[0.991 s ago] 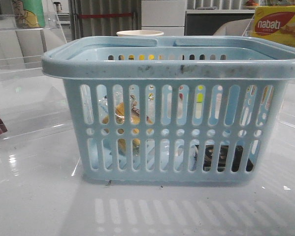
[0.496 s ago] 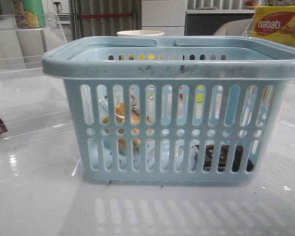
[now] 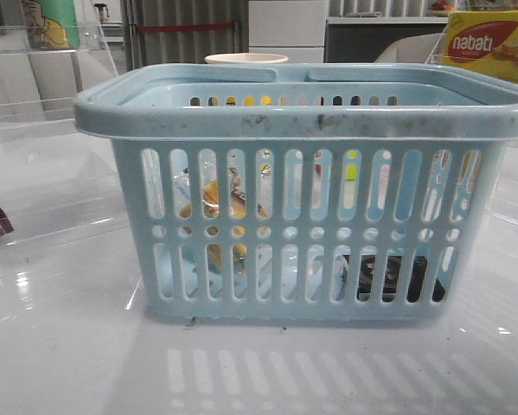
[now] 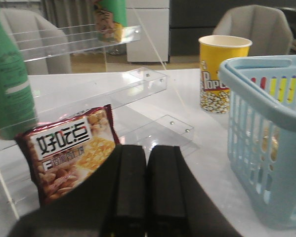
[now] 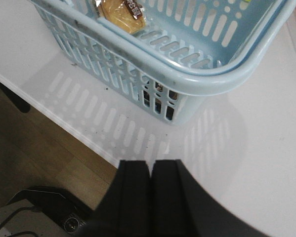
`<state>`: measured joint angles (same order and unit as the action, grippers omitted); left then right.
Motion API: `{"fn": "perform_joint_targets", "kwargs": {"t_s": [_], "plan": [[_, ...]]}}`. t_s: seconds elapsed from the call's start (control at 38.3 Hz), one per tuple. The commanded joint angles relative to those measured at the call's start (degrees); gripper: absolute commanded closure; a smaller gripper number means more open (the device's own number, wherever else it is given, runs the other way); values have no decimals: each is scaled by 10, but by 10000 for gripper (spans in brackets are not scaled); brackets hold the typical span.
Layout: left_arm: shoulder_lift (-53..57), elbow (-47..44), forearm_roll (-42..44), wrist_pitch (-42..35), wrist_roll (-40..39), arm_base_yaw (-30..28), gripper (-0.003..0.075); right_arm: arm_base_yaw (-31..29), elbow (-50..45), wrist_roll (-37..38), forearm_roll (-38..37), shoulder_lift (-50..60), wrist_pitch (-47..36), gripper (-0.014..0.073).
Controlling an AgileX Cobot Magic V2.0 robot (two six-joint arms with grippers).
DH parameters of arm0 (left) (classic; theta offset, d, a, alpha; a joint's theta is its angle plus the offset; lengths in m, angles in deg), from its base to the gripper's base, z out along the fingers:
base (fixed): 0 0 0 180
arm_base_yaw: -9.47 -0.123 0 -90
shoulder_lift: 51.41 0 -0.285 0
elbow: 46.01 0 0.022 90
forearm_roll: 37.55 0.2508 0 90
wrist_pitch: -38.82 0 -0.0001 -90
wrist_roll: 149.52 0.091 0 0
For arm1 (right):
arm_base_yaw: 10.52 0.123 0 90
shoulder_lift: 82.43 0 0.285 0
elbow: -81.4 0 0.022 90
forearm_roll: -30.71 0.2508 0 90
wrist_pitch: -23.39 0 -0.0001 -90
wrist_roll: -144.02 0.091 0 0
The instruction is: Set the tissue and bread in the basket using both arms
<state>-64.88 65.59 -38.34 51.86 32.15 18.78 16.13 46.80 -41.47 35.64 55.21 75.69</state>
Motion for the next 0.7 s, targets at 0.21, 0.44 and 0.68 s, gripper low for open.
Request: {"fn": "perform_joint_targets", "kwargs": {"t_s": [0.21, 0.44, 0.68], "plan": [[71, -81, -19, -159, -5, -37, 627, 1, 15, -1, -1, -1, -31, 539], [71, -95, -19, -181, -5, -42, 627, 1, 15, -1, -1, -1, -29, 539], [71, -95, -19, -181, -5, -57, 627, 1, 15, -1, -1, -1, -29, 539]]}}
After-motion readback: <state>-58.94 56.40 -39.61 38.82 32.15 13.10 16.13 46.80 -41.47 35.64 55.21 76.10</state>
